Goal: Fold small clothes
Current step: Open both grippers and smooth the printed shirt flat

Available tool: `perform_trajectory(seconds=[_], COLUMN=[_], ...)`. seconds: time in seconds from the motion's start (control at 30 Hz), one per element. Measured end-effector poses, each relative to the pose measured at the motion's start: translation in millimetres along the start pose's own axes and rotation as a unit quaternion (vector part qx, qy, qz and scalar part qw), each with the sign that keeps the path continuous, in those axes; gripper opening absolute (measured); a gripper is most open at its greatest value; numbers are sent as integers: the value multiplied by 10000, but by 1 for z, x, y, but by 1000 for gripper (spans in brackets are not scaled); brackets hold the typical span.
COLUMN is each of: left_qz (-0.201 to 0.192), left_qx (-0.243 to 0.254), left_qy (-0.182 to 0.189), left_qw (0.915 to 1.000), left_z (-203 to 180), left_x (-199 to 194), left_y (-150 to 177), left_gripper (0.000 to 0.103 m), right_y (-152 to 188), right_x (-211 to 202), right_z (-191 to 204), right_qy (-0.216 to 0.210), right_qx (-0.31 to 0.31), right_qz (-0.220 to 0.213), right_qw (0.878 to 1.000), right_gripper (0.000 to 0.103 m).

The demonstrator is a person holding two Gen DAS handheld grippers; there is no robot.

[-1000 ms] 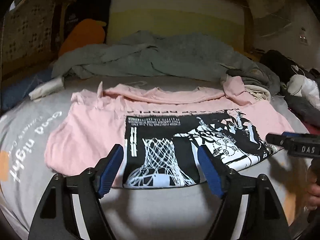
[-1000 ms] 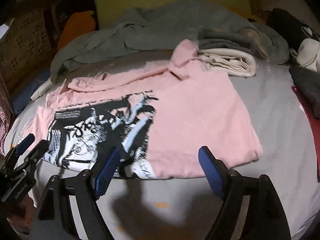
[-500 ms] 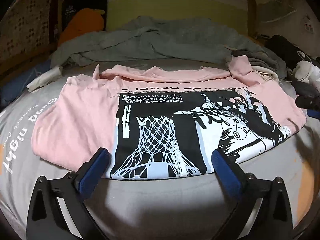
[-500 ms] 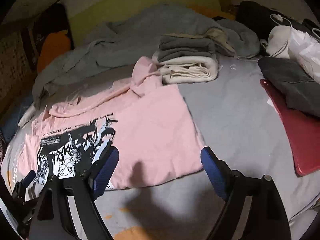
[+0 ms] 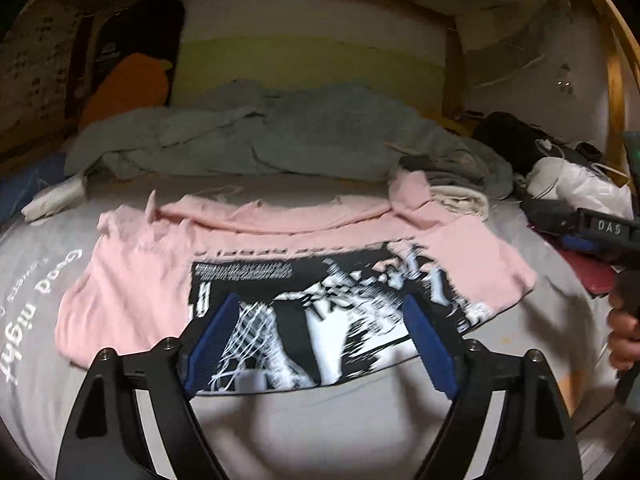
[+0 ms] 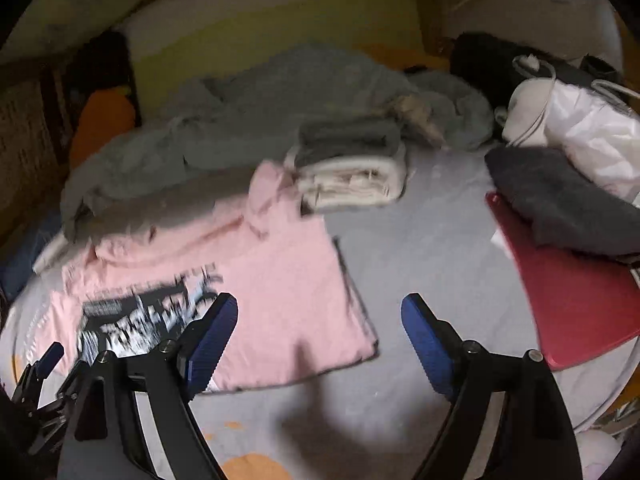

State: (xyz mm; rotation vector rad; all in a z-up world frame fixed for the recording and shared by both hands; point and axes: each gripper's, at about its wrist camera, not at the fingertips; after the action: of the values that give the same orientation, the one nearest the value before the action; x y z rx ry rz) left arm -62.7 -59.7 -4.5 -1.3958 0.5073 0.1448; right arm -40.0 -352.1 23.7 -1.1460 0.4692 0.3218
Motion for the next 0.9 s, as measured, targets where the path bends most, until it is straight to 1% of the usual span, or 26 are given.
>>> perform_trajectory(seconds=[0.03, 0.07, 0.1, 0.13, 0.17, 0.2, 0.23, 0.27, 0.3, 0.4, 0.43, 0.5, 0.53, 0.6, 0.63, 0.7, 0.73, 0.77, 0.8, 0.83, 0.87, 0.9], left_qz=[13, 64, 159, 249, 329, 379, 454, 535, 597, 730, 754, 762, 765, 759, 753, 745, 740, 739, 742, 743, 743, 740], left_qx=[14, 21, 18, -4, -42, -59, -47, -11, 23, 84, 94, 136, 161, 194, 194, 222, 234, 219, 197, 180, 169, 166], left_qy=[56, 110, 143, 150, 169, 208, 246, 262, 289, 310, 285, 249, 239, 225, 220, 213, 215, 224, 234, 240, 241, 237], left_qw=[10000, 9999, 9998, 9996, 9993, 9990, 9987, 9982, 9978, 9968, 9967, 9967, 9967, 9967, 9967, 9967, 9968, 9968, 9968, 9968, 9968, 9968], left_z=[-2, -3, -4, -5, -5, -6, -7, -9, -13, -19, -20, -21, -21, -22, -22, -22, -23, -22, -22, -21, -21, -21], left_x=[1, 4, 8, 12, 16, 19, 22, 24, 26, 29, 30, 30, 30, 29, 29, 29, 29, 29, 29, 29, 29, 29], left_y=[-1, -1, 1, 3, 7, 9, 14, 18, 21, 30, 32, 32, 32, 33, 33, 34, 34, 34, 34, 34, 34, 34], left_gripper=[66, 59, 46, 38, 36, 34, 34, 34, 34, 34, 34, 34, 34, 34, 34, 35, 35, 35, 35, 35, 35, 35], right_y=[0, 1, 2, 5, 9, 13, 16, 20, 22, 27, 29, 36, 40, 43, 44, 44, 45, 46, 46, 47, 49, 51], right_x=[-1, -1, 0, 2, 6, 8, 8, 5, 3, 9, 14, 24, 32, 42, 44, 48, 47, 45, 45, 45, 45, 45], right_z=[1, 1, 3, 5, 8, 12, 14, 18, 19, 21, 23, 27, 29, 28, 25, 24, 25, 27, 29, 33, 37, 38], right_qy=[-69, -131, -197, -226, -194, -91, 66, 199, 153, -276, -309, -138, 31, 208, 181, -21, -111, -157, -195, -272, -403, -464], right_qx=[-4, -21, -67, -133, -220, -301, -371, -436, -447, -390, -442, -631, -743, -752, -685, -590, -618, -698, -780, -894, -999, -1026], right_qz=[-27, -15, 33, 98, 173, 195, 114, -85, -146, 151, 260, 384, 449, 549, 609, 756, 754, 722, 700, 688, 718, 758], right_qw=[10000, 9999, 9998, 9996, 9994, 9993, 9992, 9988, 9988, 9987, 9982, 9972, 9962, 9954, 9956, 9954, 9952, 9948, 9943, 9932, 9916, 9907], right_gripper=[88, 88, 88, 88, 88, 88, 88, 88, 88, 88, 88, 88, 88, 88, 86, 79, 71, 59, 52, 41, 33, 30])
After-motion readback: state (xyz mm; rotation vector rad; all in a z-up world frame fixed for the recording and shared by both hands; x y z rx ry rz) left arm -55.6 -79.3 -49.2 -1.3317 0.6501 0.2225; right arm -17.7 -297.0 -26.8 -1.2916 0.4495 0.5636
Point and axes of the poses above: each gripper's, at about its wrist camera, not at the fingertips, and x roughly the way its jaws point, z to its left, y to its underside, and after that the axes turned 11 degrees about x, right-handed
